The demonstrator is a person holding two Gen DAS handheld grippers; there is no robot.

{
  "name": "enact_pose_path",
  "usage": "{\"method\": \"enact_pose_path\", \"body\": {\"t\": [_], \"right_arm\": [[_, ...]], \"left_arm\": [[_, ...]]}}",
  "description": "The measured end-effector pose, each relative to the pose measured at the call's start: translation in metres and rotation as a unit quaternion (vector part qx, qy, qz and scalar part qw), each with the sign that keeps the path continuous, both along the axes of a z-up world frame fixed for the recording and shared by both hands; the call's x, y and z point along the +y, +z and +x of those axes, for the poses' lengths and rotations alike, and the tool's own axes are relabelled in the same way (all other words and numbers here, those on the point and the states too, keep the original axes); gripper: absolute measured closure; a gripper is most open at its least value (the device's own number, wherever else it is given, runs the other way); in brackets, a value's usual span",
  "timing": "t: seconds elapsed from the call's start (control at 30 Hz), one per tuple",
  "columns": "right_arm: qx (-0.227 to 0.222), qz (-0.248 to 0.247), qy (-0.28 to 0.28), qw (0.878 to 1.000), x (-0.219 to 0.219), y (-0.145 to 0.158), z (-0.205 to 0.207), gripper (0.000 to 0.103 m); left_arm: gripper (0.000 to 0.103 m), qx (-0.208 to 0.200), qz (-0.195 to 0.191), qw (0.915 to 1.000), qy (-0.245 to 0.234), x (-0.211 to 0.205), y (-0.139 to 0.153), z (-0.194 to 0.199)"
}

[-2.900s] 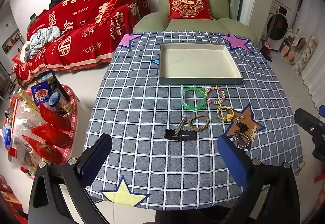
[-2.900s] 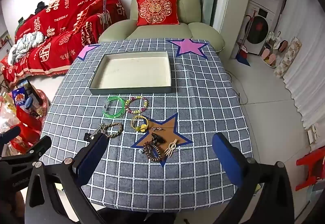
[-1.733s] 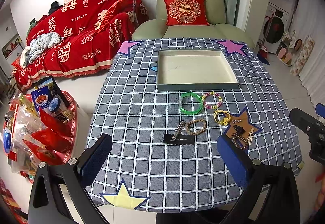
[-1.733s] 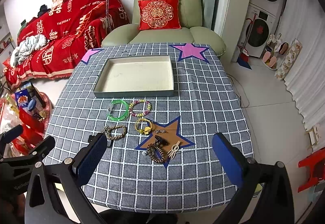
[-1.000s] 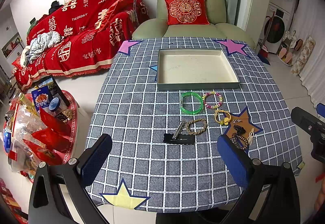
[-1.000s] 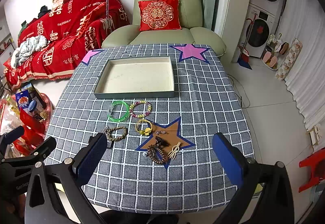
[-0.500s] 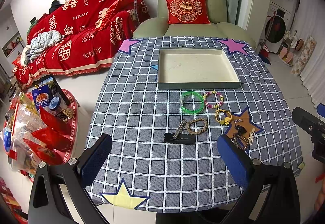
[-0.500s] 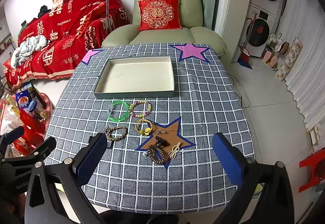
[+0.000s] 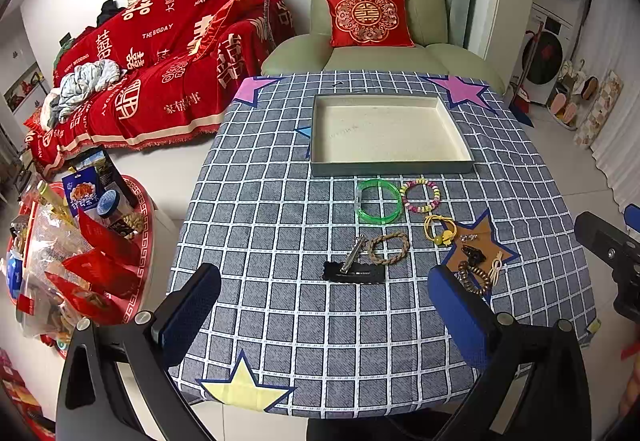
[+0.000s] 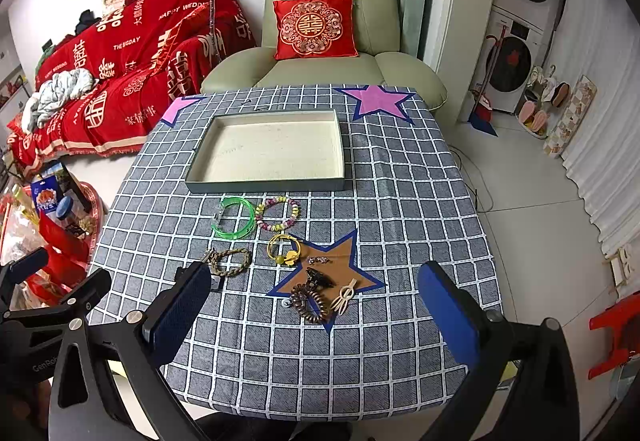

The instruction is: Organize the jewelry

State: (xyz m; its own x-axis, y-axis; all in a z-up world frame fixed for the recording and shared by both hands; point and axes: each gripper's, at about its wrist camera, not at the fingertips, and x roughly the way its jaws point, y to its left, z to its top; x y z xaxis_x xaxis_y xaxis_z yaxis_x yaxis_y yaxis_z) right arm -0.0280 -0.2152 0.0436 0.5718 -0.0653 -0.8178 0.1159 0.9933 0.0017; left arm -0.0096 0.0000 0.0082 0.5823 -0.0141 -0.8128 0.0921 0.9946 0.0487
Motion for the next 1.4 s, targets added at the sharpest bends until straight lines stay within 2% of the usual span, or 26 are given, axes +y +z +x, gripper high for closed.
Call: {"method": "enact_pose_path", "body": {"t": [1.03,1.4], "right_arm": [[0.001,0.001,0.0,1.0,-0.001,-0.001,0.0,0.0],[0.015,0.006,0.0,1.0,0.002,-0.01,0.005,0.0]], "left_arm": [[0.0,0.002,0.0,1.0,0.0,0.0,0.001,0.001],[0.0,0.018,-0.004,0.9998,0.003,0.006,-0.013,0.005]]}}
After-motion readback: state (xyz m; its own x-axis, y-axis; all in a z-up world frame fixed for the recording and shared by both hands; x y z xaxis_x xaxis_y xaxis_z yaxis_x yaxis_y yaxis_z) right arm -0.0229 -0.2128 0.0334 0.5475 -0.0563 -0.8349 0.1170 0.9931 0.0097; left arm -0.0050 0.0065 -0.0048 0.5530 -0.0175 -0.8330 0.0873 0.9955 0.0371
